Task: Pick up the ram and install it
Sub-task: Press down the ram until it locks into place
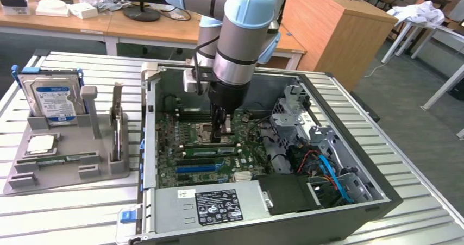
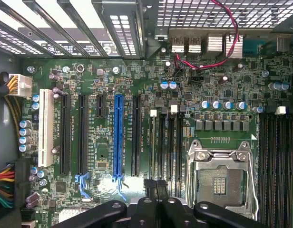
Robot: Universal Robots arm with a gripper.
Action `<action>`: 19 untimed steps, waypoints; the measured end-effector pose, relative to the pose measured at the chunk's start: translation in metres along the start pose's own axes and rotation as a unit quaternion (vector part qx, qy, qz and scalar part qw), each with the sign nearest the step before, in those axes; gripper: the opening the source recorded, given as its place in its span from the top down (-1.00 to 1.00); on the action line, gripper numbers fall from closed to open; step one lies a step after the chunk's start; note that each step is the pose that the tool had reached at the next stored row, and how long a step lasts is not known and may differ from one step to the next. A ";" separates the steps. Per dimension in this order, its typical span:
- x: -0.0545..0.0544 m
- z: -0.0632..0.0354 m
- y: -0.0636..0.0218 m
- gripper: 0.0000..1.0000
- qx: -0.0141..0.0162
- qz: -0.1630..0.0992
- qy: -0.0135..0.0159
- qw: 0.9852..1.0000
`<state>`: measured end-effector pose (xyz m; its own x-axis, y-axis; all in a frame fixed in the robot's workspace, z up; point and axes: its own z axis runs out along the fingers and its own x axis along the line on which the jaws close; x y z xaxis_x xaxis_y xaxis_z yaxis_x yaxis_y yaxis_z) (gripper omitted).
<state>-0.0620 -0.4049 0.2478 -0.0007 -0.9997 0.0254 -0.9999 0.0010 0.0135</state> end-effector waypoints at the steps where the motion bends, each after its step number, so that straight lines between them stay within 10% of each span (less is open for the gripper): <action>1: 0.000 0.0000 0.0000 0.80 0.000 0.000 0.000 1.000; 10: 0.000 -0.0001 0.0000 0.80 0.000 0.004 0.000 1.000; 19: 0.000 0.0003 0.0000 0.80 -0.002 0.088 -0.001 0.996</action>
<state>-0.0620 -0.4049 0.2475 -0.1752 -0.9842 0.0254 -0.9844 0.1756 0.0135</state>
